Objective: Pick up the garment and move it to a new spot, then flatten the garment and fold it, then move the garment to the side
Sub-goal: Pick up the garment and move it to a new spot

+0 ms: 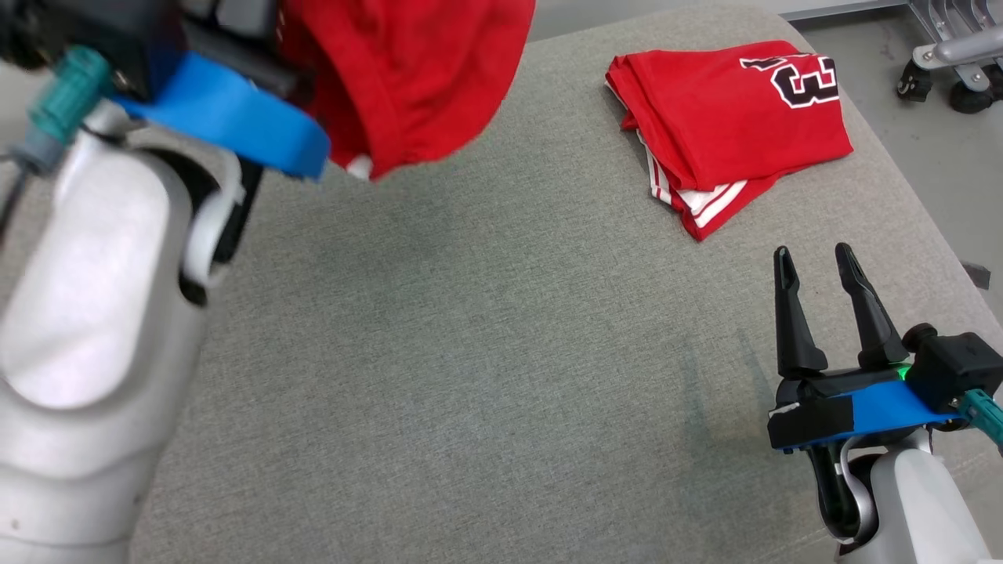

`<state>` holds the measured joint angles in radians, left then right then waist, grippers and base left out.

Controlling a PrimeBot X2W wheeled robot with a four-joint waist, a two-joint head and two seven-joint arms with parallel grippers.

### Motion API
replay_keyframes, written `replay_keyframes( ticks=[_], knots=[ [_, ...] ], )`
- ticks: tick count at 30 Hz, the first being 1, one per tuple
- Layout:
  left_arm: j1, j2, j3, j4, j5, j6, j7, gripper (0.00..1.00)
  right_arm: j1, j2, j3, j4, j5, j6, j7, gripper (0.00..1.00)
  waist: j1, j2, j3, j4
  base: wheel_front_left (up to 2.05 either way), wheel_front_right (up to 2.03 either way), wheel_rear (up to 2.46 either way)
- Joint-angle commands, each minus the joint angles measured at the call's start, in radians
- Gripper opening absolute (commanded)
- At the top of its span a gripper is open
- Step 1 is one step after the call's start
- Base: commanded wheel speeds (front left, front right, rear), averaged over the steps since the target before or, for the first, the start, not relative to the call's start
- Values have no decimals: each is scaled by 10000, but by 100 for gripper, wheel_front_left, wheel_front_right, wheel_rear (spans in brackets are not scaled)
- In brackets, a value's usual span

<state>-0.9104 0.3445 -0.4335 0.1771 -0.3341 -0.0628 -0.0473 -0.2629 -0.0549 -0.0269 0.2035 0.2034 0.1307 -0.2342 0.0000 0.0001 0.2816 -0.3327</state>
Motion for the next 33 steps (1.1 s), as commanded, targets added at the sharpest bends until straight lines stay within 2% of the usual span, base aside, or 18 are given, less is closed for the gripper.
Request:
replay_keyframes(
  ticks=[1, 12, 19, 20, 21, 28, 33],
  knots=[
    [234, 13, -6, -54, 20, 74, -95, 0, -95, 28, 16, 16, 7, 1, -52, 100, 0, -1, -15, 23, 0, 0, 0],
    [3394, -573, -682, 883, -454, 557, -857, 0, -23, 31, 50, 135, -44, 1, -93, 100, 0, -1, -111, 407, 0, 0, 0],
    [4286, -1042, -915, 2033, -716, 519, -1536, 0, 77, 34, 8, 163, -100, 1, -48, 100, 0, -1, -142, 664, 0, 0, 0],
    [4320, -1102, -972, 2222, -682, 516, -1603, 80, 83, 35, 18, 170, -101, 1, -43, 100, 0, -1, -166, 706, 0, 0, 0],
    [4287, -1147, -1015, 2331, -601, 541, -1709, 100, 95, 33, 12, 174, -102, 1, -32, 100, 0, -1, -191, 760, 0, 0, 0],
    [4187, -1318, -467, 2315, -305, 925, -2173, 100, 240, 13, -64, 206, -120, 1, 8, 100, 0, -1, -502, 1210, 0, 0, 0],
    [4847, -1175, 717, 839, 287, 1295, -2176, 100, 295, -42, -66, 206, -104, 1, 3, 100, 0, -1, -724, 1606, 0, 0, 0]
  ],
)
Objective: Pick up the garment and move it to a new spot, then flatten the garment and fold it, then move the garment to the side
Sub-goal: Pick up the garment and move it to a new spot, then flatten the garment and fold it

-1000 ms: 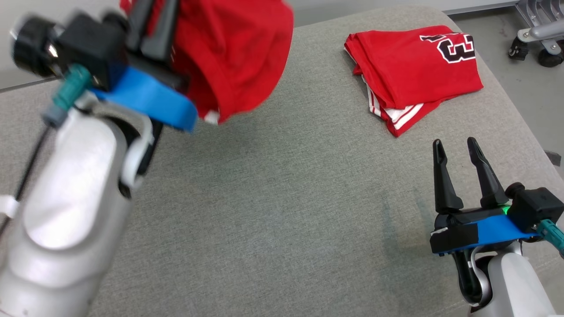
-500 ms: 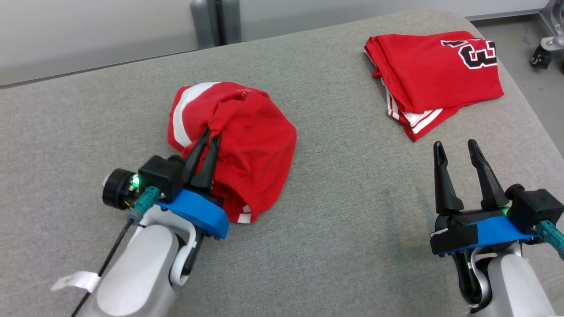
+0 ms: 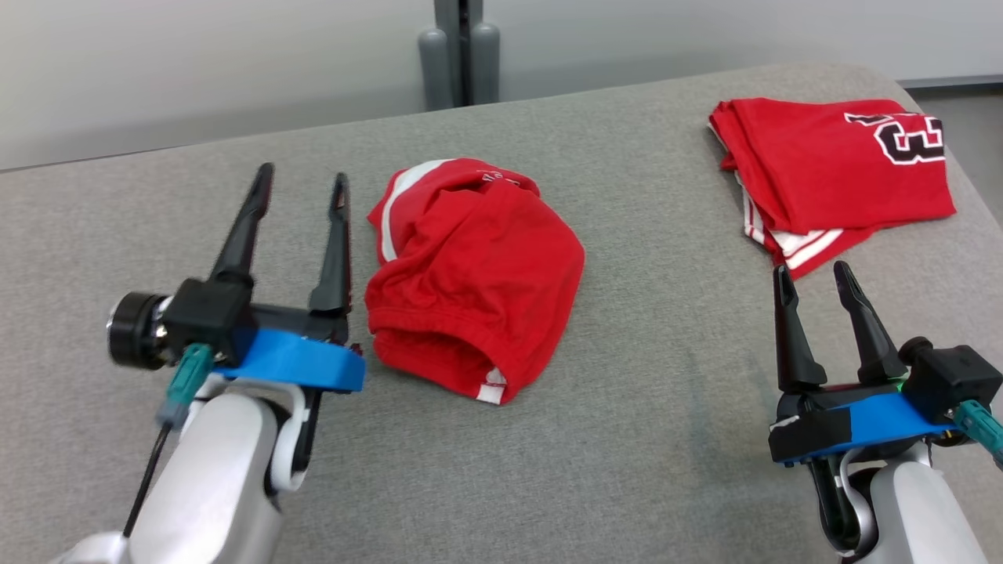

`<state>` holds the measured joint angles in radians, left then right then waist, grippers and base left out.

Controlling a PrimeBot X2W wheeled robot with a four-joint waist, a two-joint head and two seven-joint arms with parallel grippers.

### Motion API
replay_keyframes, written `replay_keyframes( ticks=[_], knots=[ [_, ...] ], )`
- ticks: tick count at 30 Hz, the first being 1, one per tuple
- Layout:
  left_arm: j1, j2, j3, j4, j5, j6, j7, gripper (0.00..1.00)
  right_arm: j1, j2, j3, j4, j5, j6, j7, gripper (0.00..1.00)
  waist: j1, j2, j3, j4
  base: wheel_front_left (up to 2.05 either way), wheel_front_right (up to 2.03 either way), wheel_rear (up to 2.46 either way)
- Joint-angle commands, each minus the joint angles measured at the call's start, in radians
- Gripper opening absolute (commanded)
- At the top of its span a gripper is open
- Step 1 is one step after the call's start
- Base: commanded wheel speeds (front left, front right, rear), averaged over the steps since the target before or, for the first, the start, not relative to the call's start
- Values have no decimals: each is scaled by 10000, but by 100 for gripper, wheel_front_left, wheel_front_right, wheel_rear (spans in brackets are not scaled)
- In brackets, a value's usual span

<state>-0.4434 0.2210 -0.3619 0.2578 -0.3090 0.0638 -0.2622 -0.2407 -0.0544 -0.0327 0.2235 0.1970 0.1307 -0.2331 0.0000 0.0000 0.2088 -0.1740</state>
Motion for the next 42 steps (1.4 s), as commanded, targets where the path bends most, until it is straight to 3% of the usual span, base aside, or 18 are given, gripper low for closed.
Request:
replay_keyframes(
  ticks=[1, 12, 17, 30, 42],
  knots=[
    [332, 73, 269, -277, 176, 89, -28, 100, 107, -47, 3, 2, -41, 1, -4, 100, 0, 0, -38, 95, 0, 0, 0],
    [2244, -85, 2598, -2241, 1331, 464, -28, 100, 348, -38, -114, 60, -65, 1, 45, 100, 0, 0, -469, 855, 0, 0, 0],
    [3043, -308, 3243, -2483, 1541, 351, -28, 100, 458, -30, -132, 107, -94, 1, 62, 100, 0, 0, -647, 1072, 0, 0, 0],
    [4658, -750, 3942, -1931, 1581, -8, -29, 100, 1134, -33, -309, -3, -184, 1, 314, 100, 0, 0, -1148, 1586, 0, 0, 0],
    [4918, -772, 3675, -1489, 1904, -282, -29, 100, 1704, 24, -301, -419, -283, 1, 626, 100, 0, 0, -1409, 1999, 0, 0, 0]
  ],
)
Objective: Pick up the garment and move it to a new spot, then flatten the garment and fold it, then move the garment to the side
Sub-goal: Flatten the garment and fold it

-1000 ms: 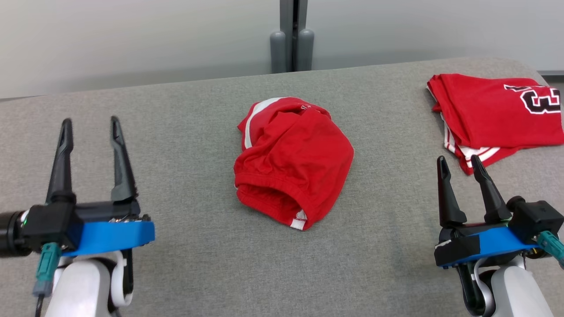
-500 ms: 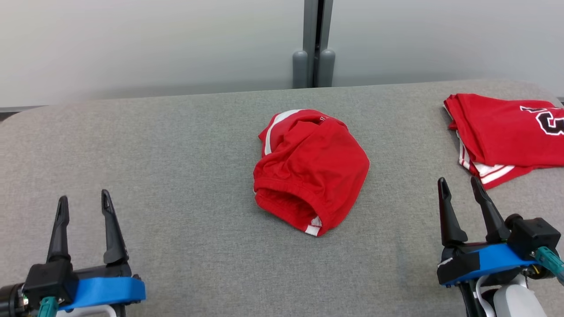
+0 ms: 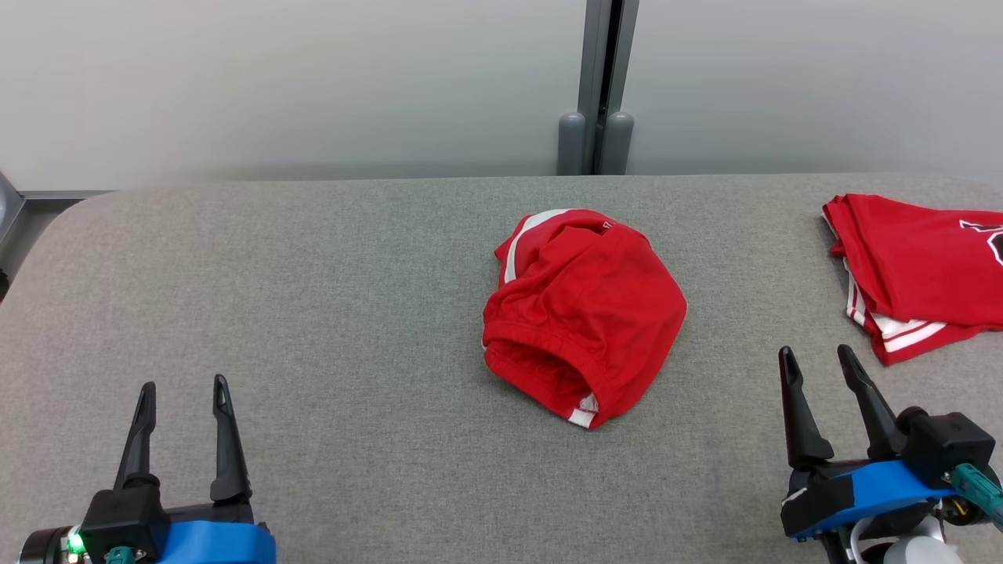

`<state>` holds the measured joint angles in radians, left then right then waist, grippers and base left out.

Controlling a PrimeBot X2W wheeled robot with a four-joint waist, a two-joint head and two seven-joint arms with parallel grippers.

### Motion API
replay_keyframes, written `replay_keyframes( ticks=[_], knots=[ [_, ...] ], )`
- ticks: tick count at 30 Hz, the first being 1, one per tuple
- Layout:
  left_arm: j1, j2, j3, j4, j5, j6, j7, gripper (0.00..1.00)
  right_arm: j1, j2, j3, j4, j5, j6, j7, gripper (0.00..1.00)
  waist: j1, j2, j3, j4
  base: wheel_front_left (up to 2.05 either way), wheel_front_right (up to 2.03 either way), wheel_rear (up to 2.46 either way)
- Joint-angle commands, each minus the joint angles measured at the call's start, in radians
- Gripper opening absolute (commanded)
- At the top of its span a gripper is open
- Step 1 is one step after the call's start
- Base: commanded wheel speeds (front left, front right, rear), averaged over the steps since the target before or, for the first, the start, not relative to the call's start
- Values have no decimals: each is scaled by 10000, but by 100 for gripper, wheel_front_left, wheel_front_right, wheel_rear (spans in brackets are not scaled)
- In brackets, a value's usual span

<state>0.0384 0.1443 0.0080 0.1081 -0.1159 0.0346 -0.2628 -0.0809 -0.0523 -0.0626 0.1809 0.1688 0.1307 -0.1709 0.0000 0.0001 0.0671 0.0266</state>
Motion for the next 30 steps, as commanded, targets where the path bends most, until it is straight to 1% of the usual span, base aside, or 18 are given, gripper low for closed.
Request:
replay_keyframes(
  ticks=[1, 7, 30],
  knots=[
    [102, 3, -28, 23, -49, -10, -24, 100, 111, 6, 14, -38, -54, 1, 8, 100, 0, -1, -11, 2, 0, 0, 0],
    [130, -13, -16, 70, -179, -93, -24, 100, 262, 17, 3, -240, -152, 1, 161, 100, 0, -1, -97, 30, 0, 0, 0],
    [95, 57, -44, 157, -298, -4, -24, 100, 292, 22, 11, -265, -31, 1, 249, 100, 0, -1, -2, -24, 0, 0, 0]
  ],
)
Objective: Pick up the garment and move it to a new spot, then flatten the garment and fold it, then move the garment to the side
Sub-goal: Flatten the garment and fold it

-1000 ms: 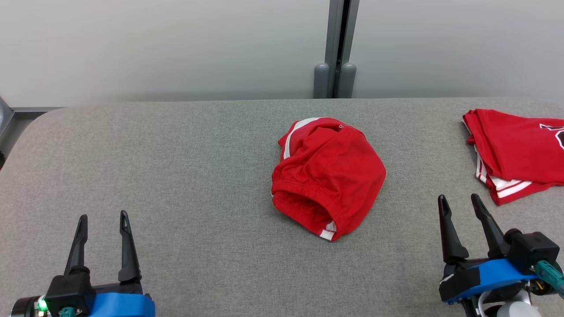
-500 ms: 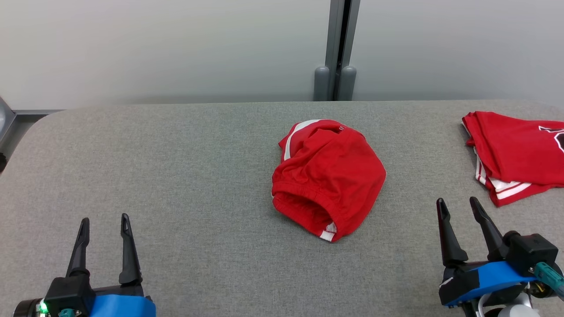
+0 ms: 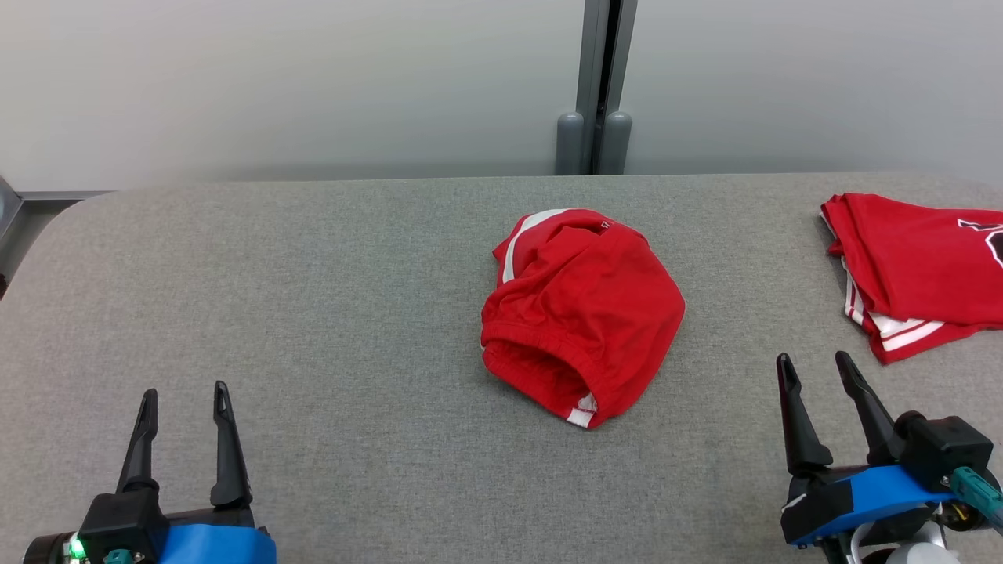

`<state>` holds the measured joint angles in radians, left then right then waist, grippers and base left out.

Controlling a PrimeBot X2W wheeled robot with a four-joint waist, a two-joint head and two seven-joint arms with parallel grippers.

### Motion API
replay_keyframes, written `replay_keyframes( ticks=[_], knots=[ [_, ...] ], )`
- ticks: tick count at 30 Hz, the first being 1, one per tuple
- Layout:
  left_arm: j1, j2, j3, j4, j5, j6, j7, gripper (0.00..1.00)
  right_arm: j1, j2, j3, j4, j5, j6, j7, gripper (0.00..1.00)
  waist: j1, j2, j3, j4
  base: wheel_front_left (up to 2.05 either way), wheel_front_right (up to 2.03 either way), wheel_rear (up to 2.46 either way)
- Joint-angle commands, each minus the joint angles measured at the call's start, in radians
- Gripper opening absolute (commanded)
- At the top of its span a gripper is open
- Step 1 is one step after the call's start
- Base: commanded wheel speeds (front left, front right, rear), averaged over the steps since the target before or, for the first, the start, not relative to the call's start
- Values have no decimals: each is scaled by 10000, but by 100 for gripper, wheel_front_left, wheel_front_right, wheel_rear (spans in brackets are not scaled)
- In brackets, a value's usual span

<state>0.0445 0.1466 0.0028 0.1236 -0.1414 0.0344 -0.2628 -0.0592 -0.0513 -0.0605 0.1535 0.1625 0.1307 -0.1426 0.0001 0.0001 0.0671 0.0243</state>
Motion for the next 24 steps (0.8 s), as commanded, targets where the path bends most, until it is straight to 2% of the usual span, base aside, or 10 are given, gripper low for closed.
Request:
replay_keyframes(
  ticks=[1, 9, 17, 24],
  knots=[
    [41, 36, 6, 11, -44, 7, -24, 100, 70, 12, -4, 24, 35, 1, -39, 100, -1, -1, -2, -12, 0, 0, 0],
    [-395, -119, -548, 114, 81, -261, -19, 100, -84, 12, 16, 95, 47, 1, -67, 100, -1, -1, 82, -93, 0, 0, 0],
    [-1463, -354, -2104, 724, 505, -1070, 183, 100, -375, 7, 118, 156, 68, 1, -113, 100, -1, -1, 425, -538, 0, 0, 0],
    [-2455, -516, -3508, 1834, 574, -1503, 314, 100, -627, 5, 40, 257, 157, 1, -262, 100, -1, -1, 906, -1220, 0, 0, 0]
  ],
)
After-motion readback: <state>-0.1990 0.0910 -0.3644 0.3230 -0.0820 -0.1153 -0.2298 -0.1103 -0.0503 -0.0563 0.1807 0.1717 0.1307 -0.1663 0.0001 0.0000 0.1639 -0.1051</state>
